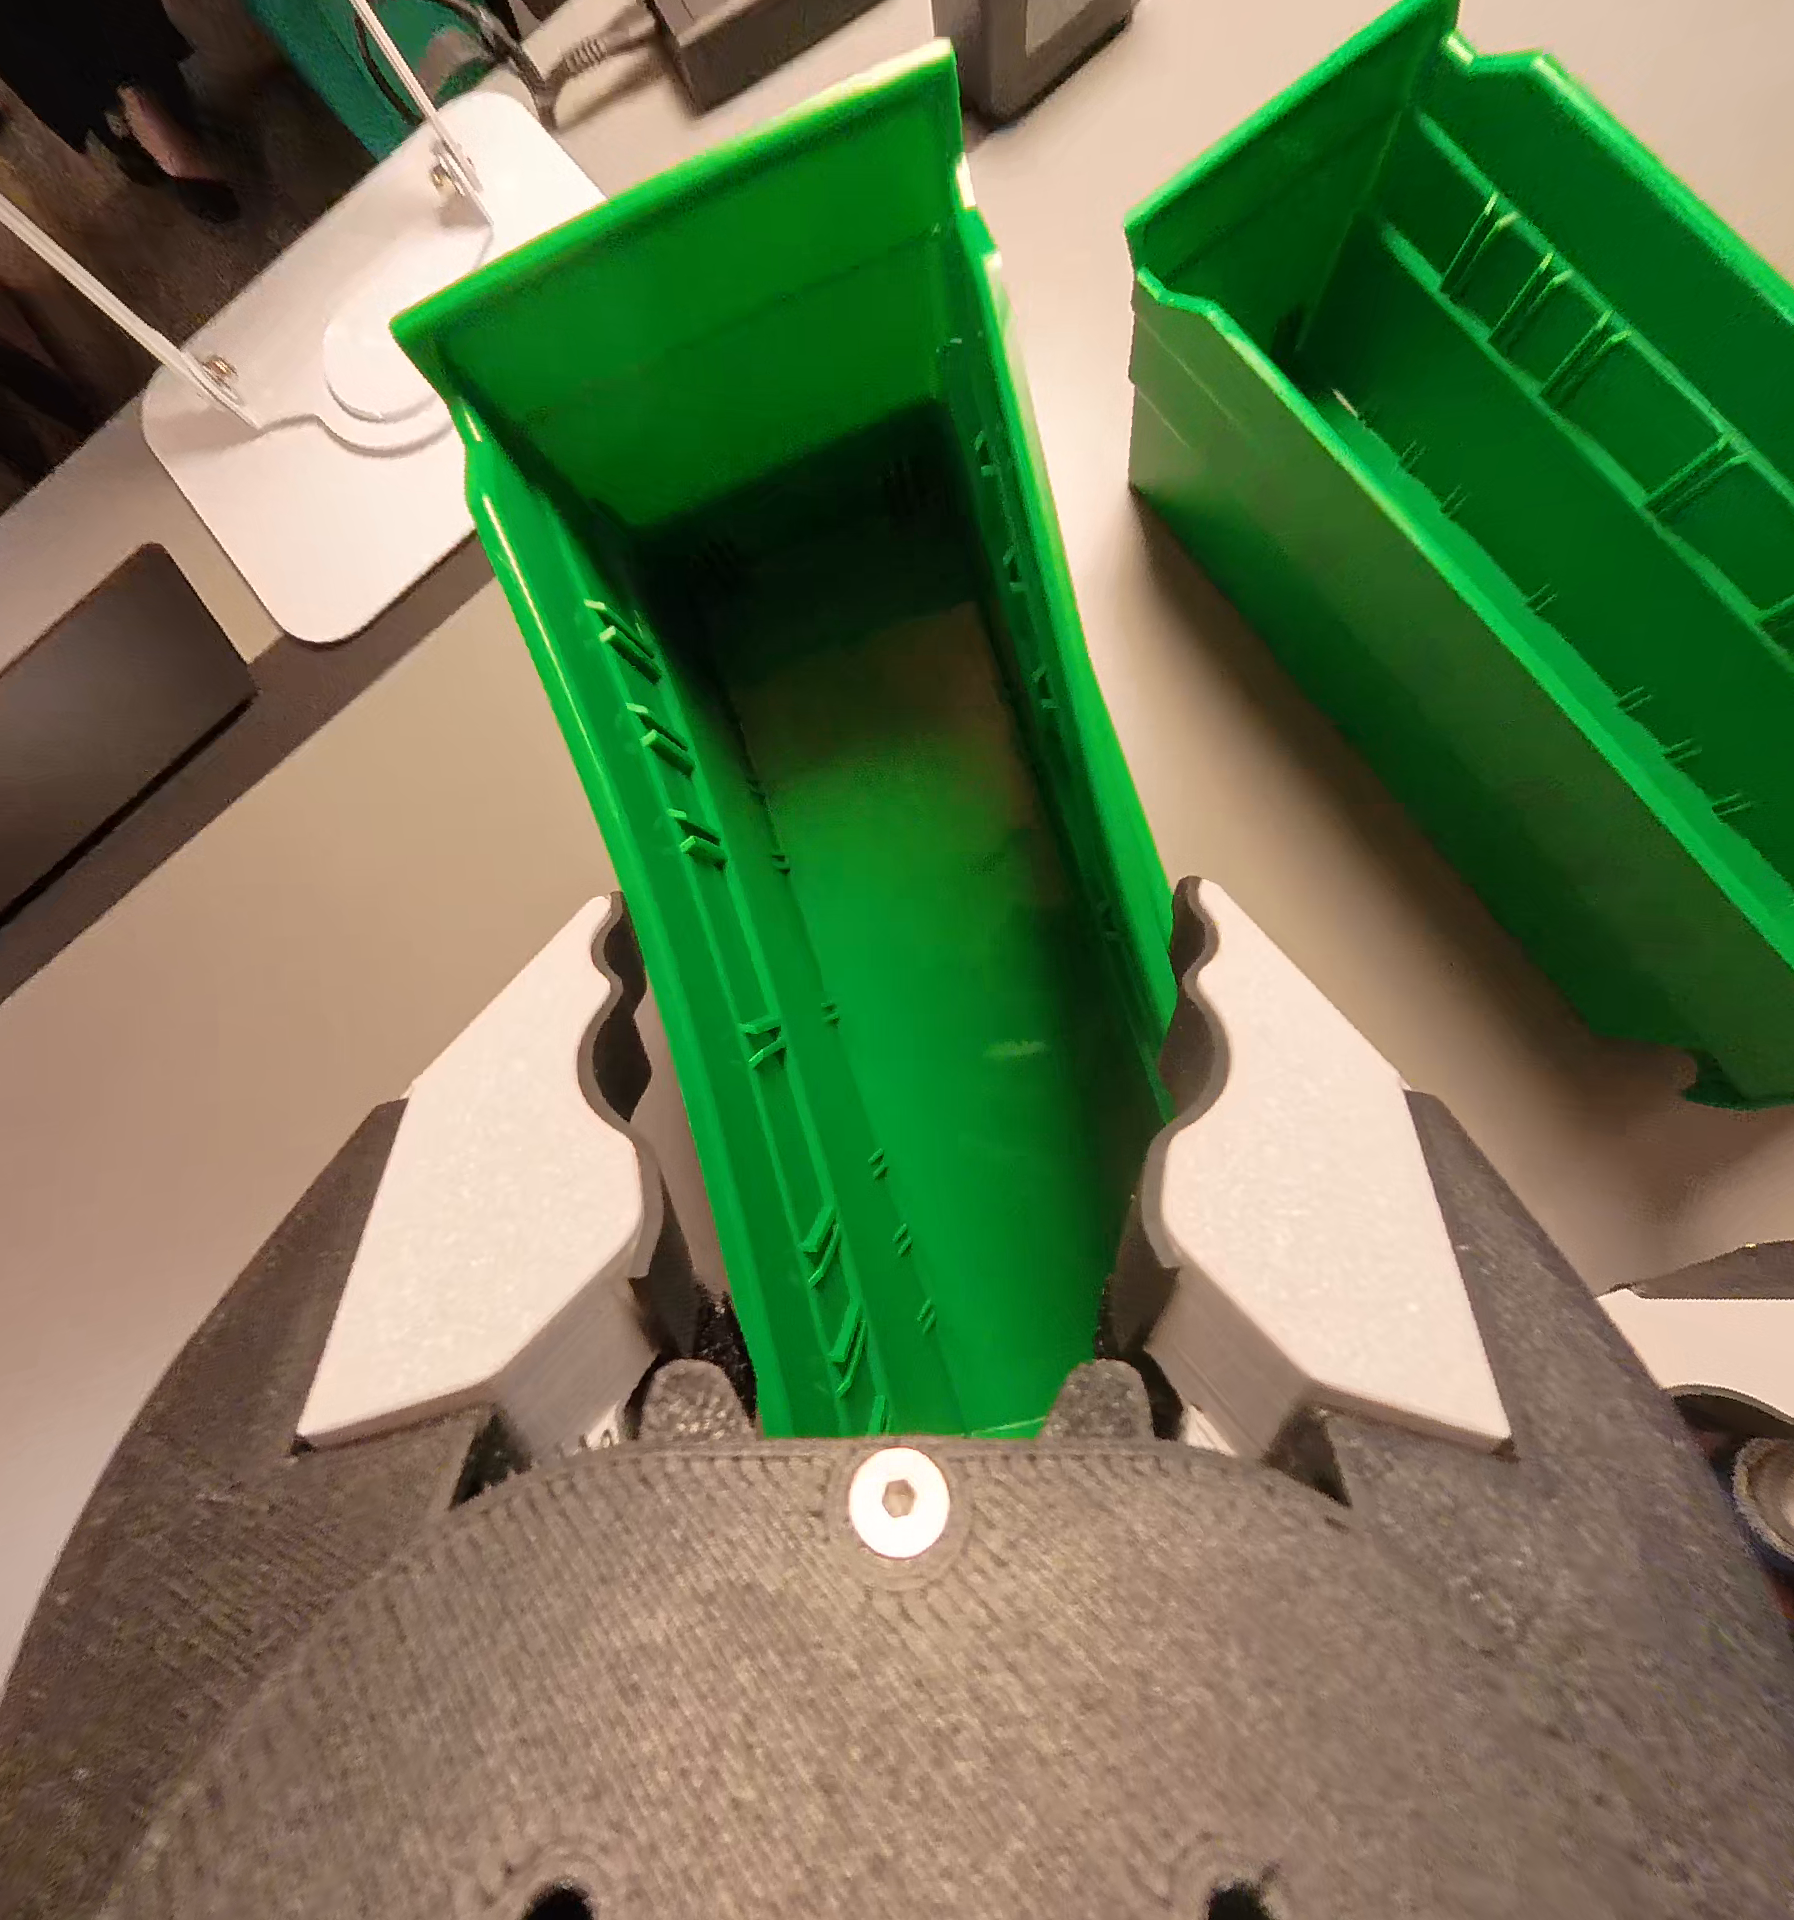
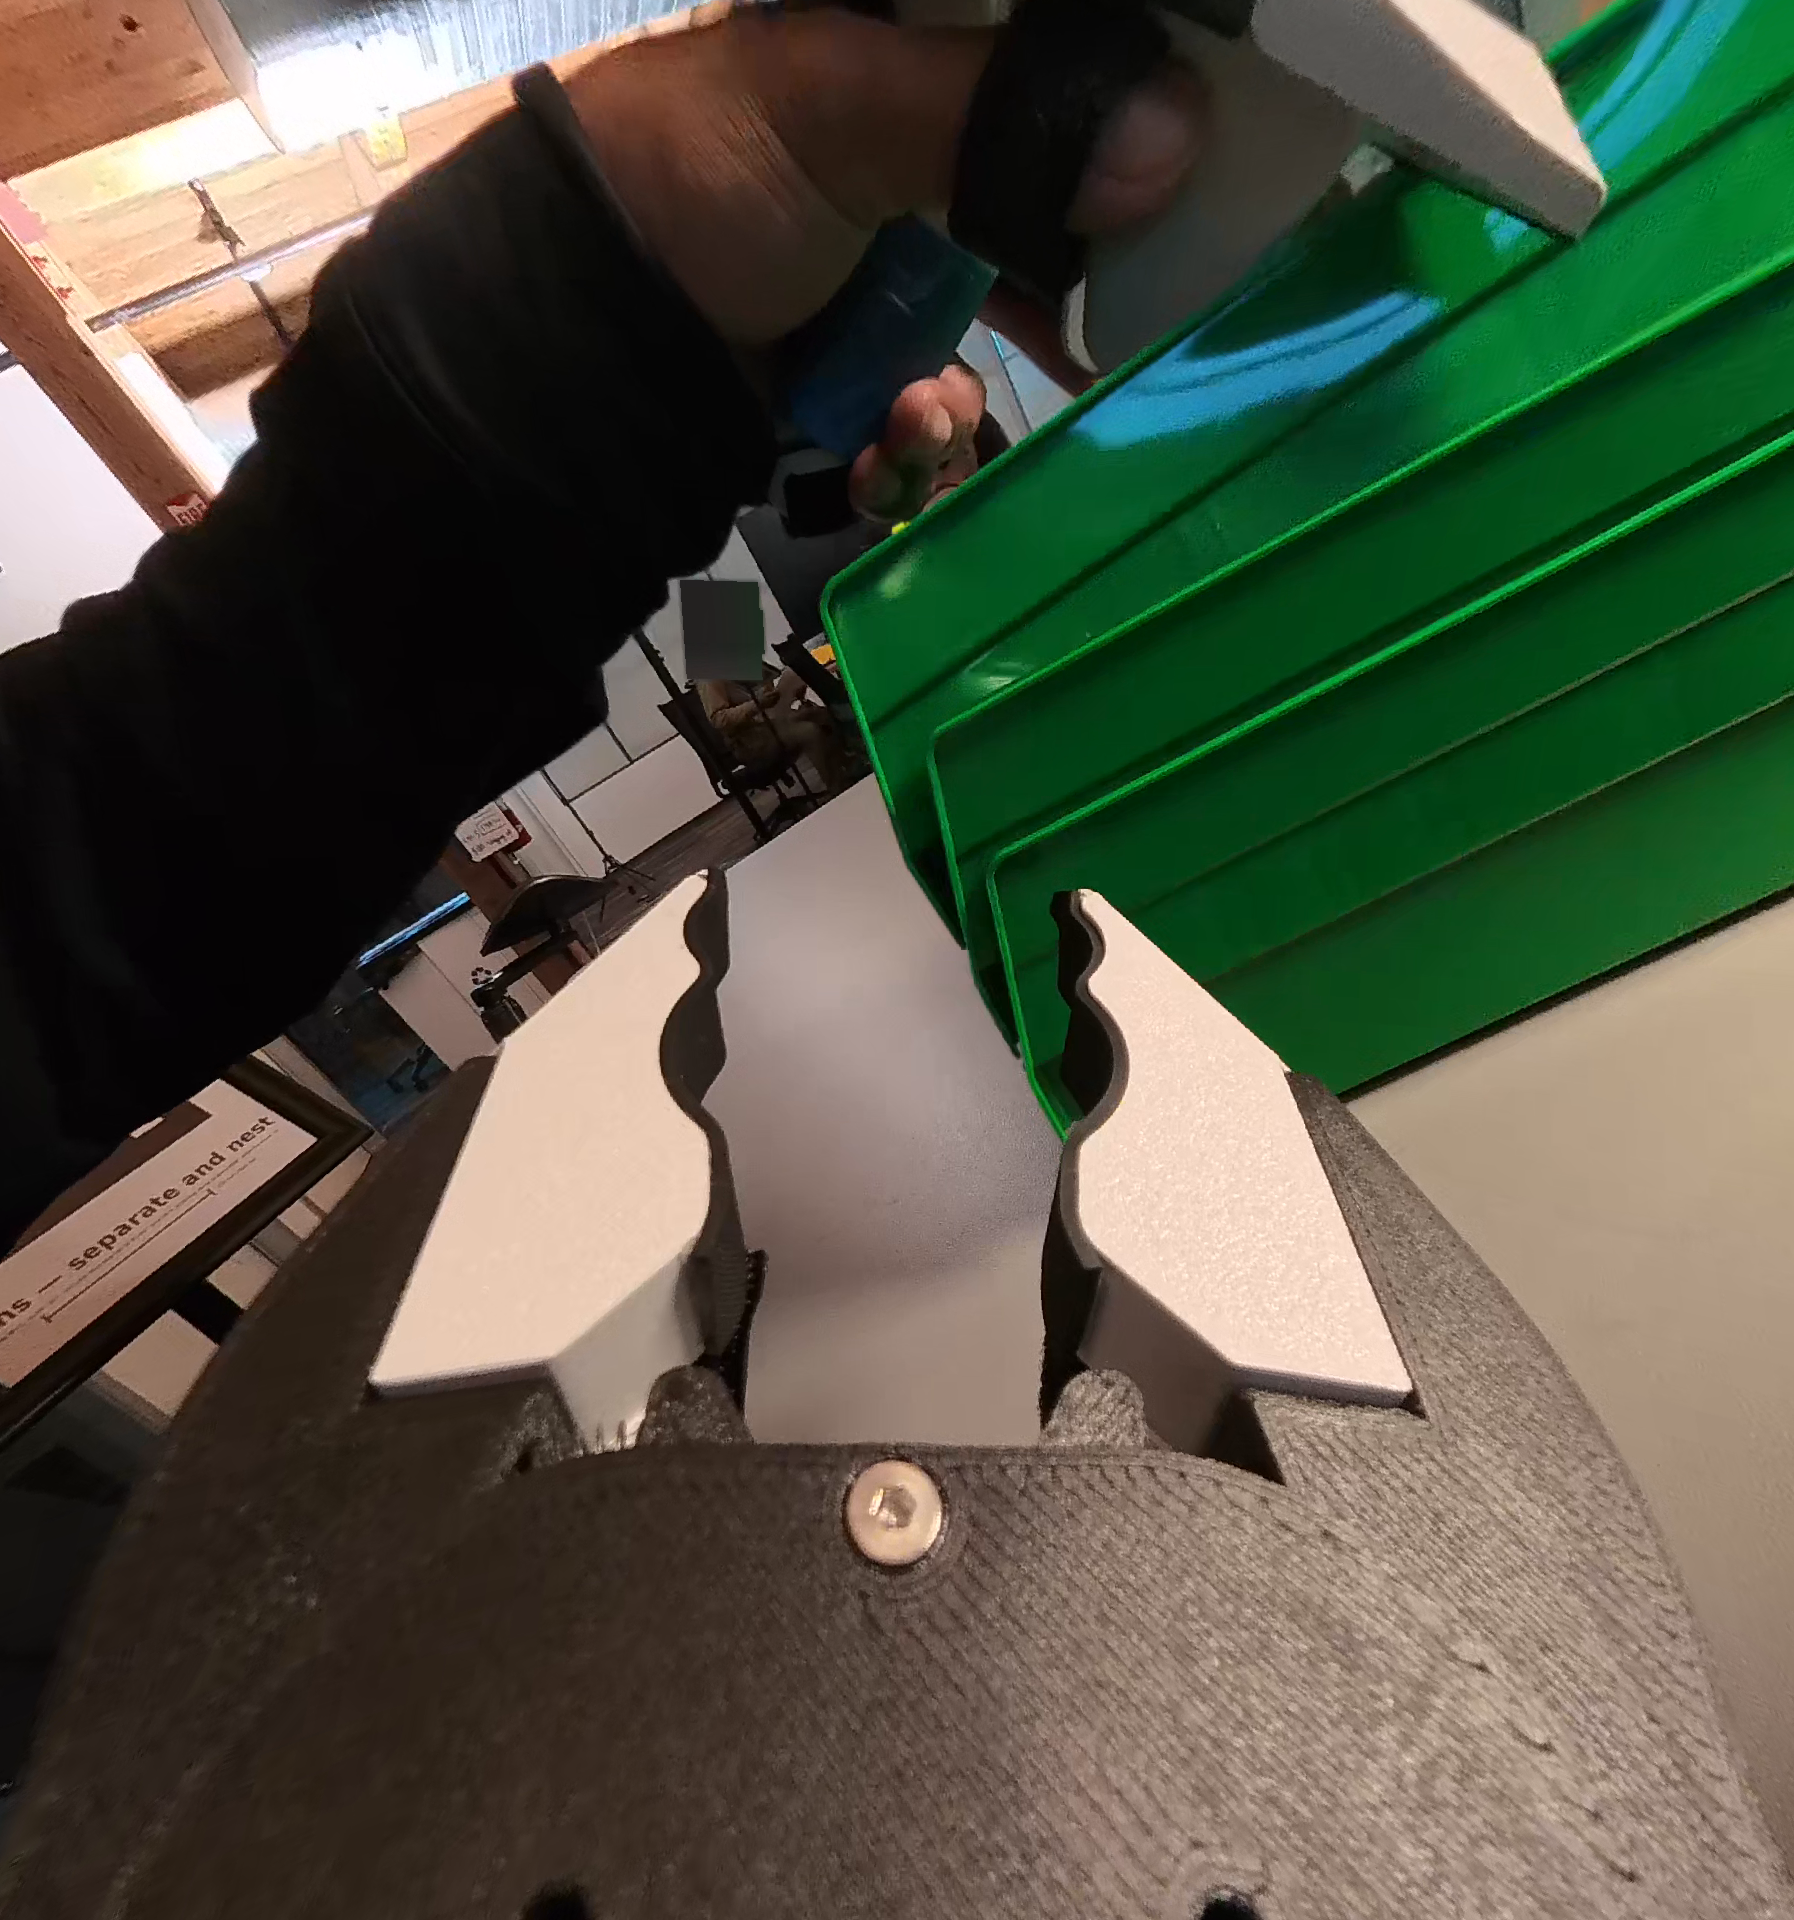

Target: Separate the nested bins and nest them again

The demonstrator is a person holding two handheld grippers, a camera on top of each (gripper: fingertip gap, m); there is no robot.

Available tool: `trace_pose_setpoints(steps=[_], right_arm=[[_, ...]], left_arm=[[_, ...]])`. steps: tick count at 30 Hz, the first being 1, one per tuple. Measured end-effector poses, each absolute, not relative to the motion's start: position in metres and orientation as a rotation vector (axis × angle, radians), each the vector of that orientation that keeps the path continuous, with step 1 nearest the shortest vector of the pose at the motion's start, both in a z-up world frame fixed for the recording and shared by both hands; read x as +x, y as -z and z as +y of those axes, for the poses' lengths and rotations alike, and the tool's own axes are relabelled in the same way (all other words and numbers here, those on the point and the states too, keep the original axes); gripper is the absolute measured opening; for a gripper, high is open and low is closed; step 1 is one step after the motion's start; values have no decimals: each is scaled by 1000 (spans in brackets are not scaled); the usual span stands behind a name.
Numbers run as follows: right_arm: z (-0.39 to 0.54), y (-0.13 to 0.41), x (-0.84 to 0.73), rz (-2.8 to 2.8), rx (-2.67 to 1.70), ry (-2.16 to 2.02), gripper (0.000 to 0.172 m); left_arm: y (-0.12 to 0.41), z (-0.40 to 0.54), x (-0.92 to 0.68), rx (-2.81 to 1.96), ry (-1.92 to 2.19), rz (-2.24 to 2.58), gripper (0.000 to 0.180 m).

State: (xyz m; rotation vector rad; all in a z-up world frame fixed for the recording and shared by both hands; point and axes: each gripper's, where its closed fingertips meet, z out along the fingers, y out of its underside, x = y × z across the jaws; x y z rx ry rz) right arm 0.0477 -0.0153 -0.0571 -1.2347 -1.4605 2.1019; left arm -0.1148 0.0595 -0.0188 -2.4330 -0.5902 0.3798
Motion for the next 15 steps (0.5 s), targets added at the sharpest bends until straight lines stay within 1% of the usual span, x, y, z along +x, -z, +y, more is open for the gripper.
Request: trace_pose_setpoints(steps=[5, 9, 15], right_arm=[[-15, 57, 48, -1458, -1233, -2104, 65], [-15, 56, 48, -1457, -1231, -2106, 65], [-15, 56, 48, -1457, -1231, -2105, 64]], left_arm=[[-8, 55, -117, -2387, -420, -576, 101], [-39, 44, -122, -2295, -373, -616, 101], [-80, 10, -132, -2189, -343, -665, 102]])
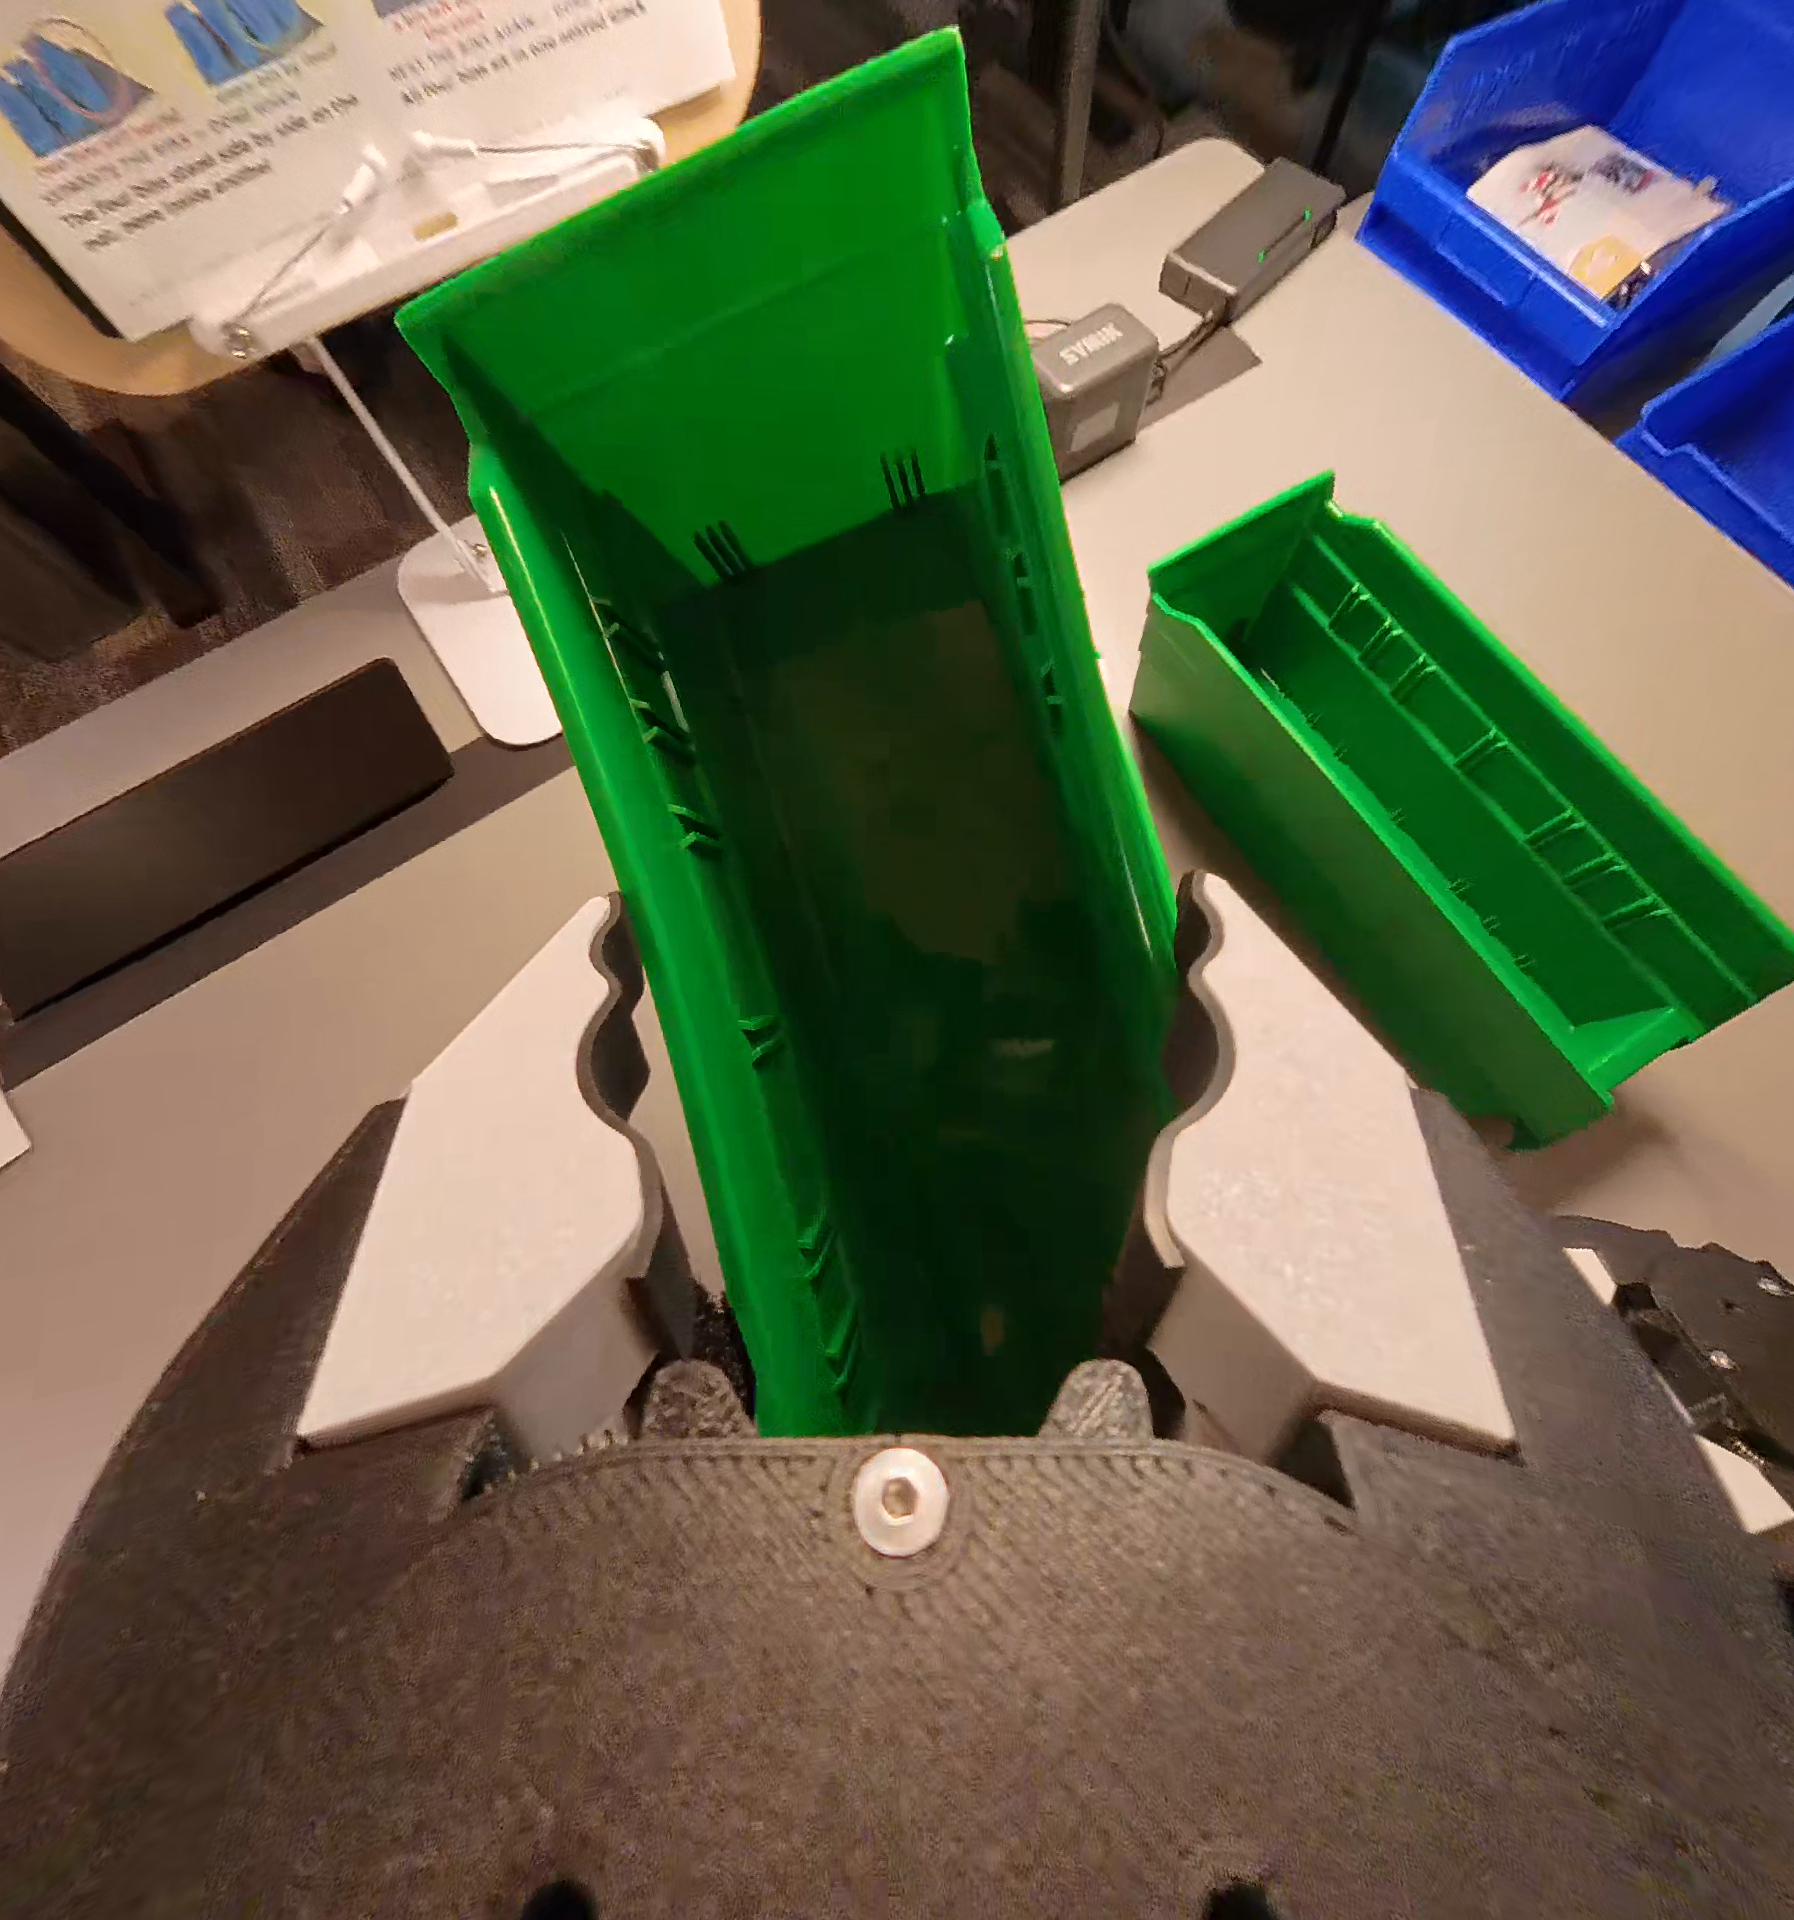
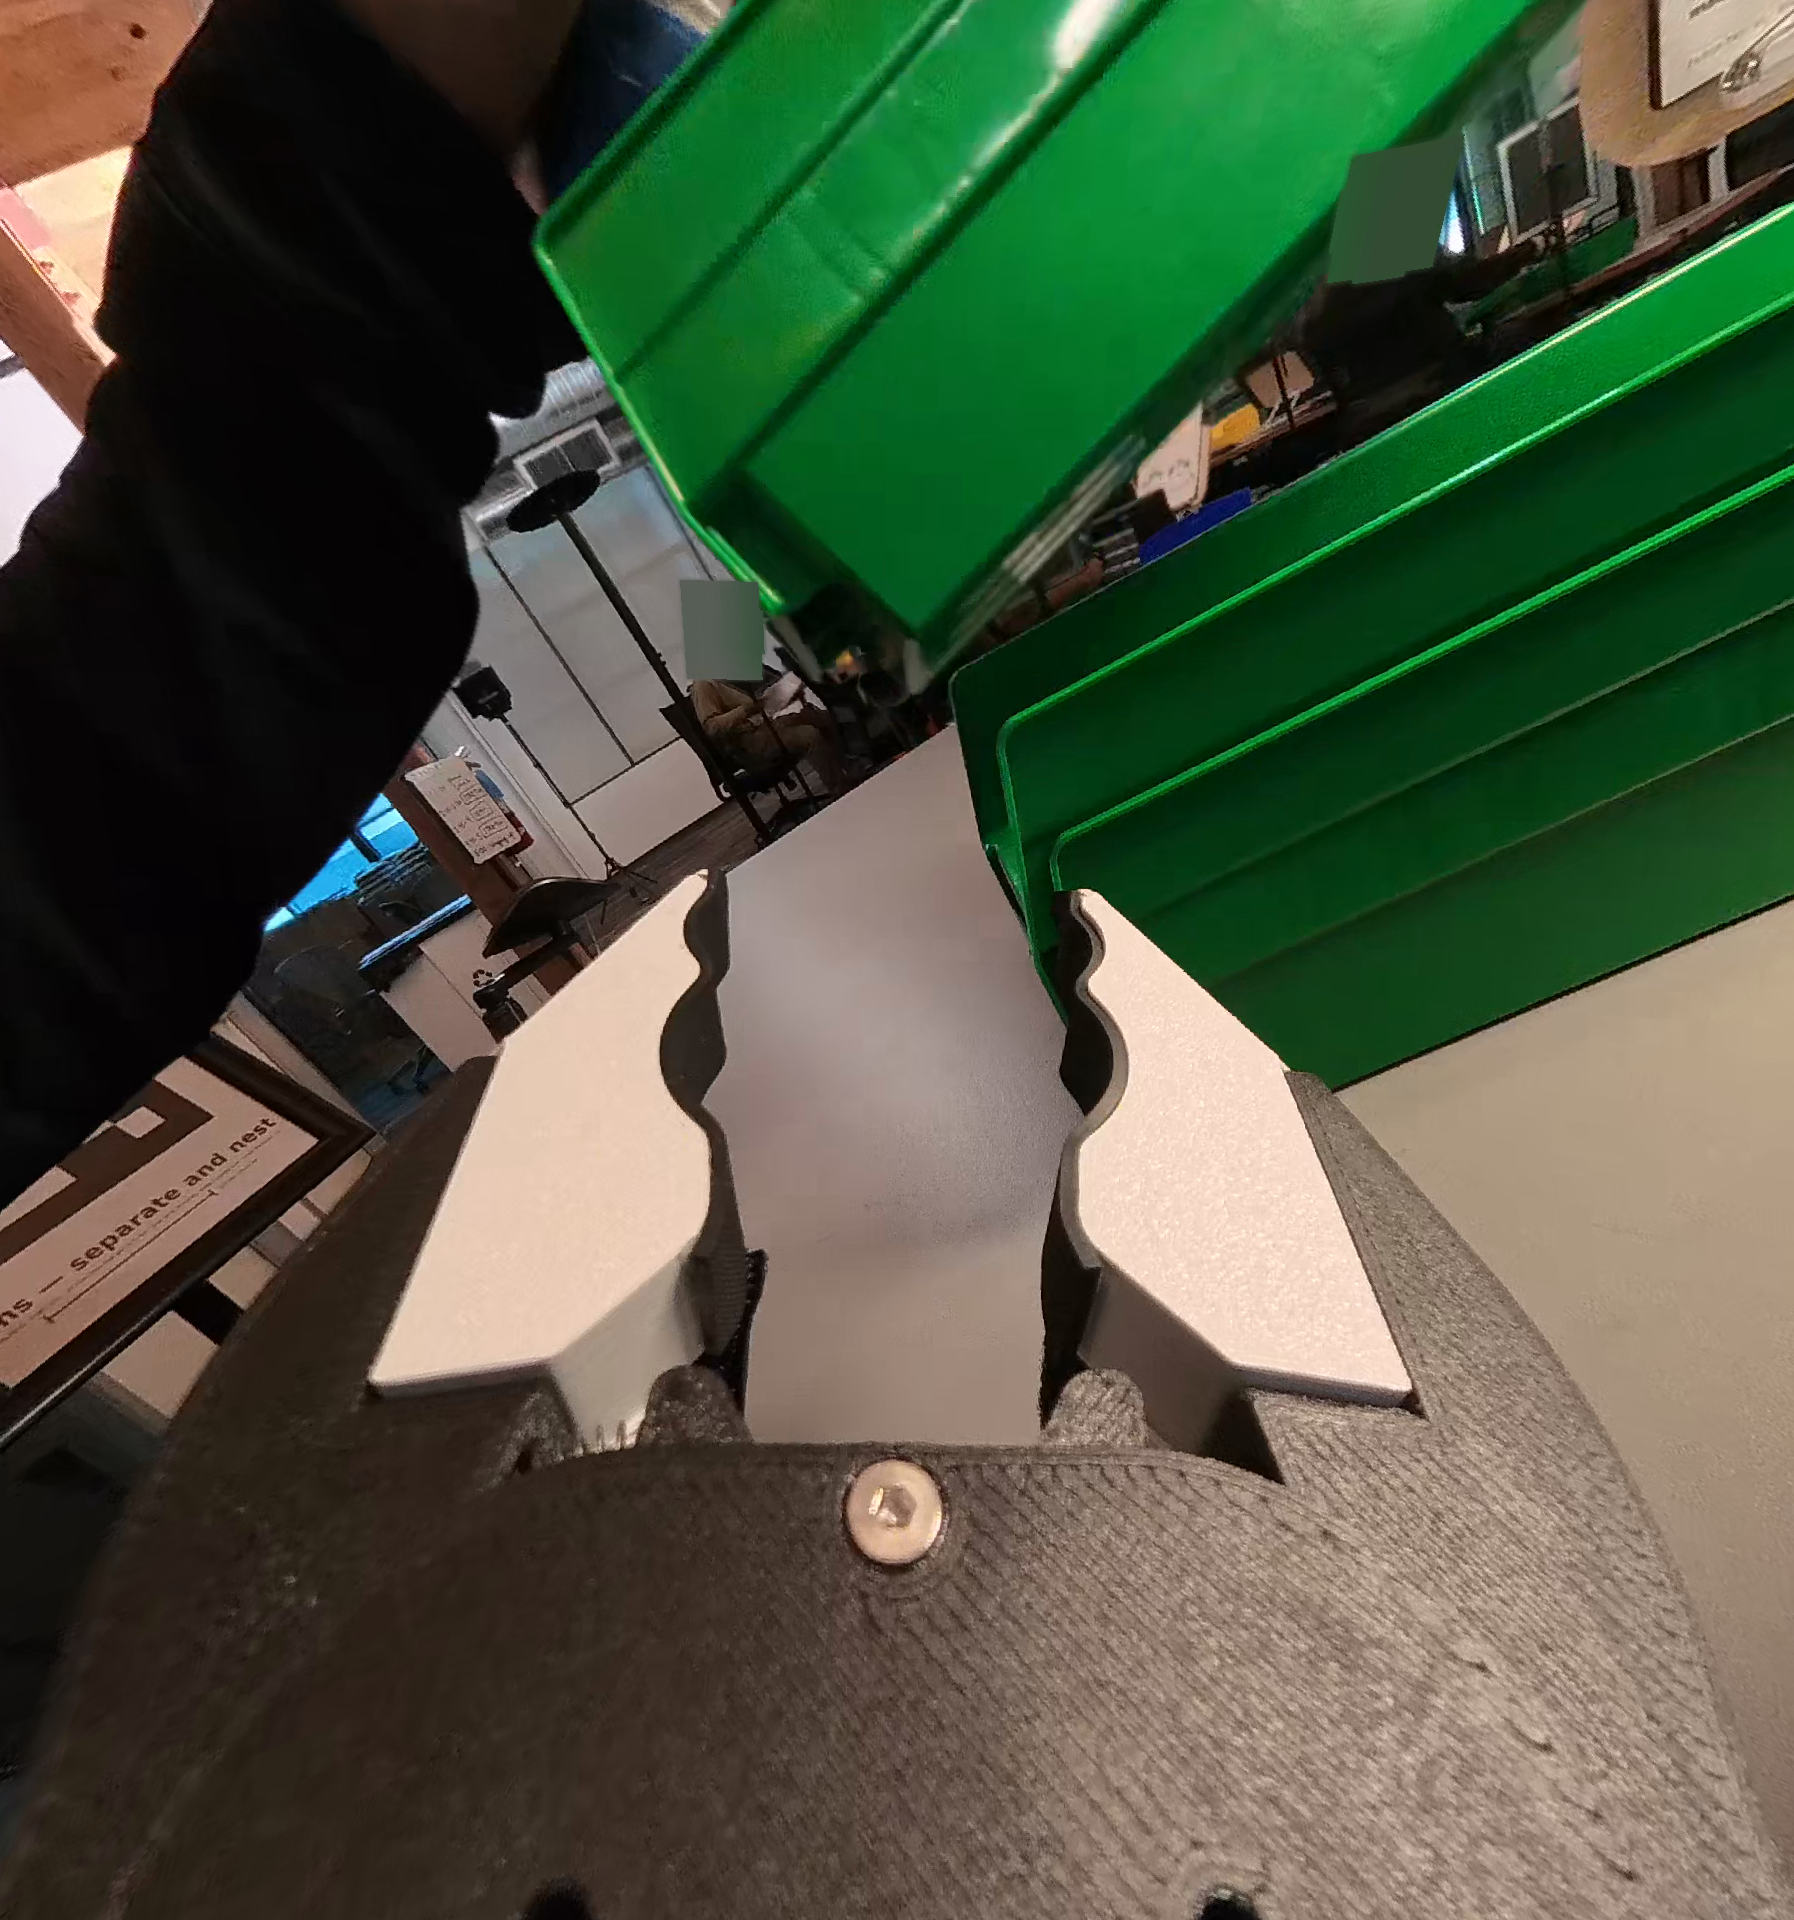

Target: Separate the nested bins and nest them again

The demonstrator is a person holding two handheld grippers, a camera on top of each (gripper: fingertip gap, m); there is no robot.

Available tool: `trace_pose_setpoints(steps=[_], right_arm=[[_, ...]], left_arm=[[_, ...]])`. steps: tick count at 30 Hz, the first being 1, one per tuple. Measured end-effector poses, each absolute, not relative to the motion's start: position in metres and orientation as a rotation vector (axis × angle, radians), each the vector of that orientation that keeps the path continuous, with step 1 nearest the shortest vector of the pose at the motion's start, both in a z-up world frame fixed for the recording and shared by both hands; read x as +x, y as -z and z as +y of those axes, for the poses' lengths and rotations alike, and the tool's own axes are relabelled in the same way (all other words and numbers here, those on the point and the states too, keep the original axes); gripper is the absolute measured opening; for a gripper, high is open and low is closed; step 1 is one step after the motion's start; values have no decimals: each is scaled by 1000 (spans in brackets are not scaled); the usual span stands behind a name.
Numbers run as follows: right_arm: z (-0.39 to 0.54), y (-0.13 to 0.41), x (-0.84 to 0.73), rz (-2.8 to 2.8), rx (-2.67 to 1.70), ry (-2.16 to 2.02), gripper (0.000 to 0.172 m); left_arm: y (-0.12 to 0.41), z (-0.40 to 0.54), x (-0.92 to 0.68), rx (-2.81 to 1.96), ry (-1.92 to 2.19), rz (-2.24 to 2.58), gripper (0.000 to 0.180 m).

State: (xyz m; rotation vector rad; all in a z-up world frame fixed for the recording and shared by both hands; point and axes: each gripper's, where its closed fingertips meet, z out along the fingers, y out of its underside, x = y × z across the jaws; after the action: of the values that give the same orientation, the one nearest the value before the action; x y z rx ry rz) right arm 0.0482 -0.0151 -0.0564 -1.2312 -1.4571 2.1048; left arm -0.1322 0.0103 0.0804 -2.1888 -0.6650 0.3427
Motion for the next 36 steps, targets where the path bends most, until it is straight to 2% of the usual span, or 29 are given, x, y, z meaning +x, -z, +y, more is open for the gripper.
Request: trace_pose_setpoints(steps=[8, 24, 29, 33, 36], right_arm=[[-16, 57, 48, -1463, -1235, -2095, 65], [-16, 58, 47, -1467, -1238, -2093, 64], [-17, 60, 46, -1481, -1248, -2086, 64], [-17, 60, 46, -1483, -1251, -2082, 65], [-17, 61, 46, -1480, -1253, -2080, 65]], left_arm=[[-76, -53, -160, -2164, -368, -784, 101], [85, -129, -204, -2307, -242, -1059, 102], [90, -130, -208, -2273, -265, -1046, 106], [90, -127, -205, -2231, -269, -1029, 116], [69, -121, -203, -2085, -298, -977, 118]])
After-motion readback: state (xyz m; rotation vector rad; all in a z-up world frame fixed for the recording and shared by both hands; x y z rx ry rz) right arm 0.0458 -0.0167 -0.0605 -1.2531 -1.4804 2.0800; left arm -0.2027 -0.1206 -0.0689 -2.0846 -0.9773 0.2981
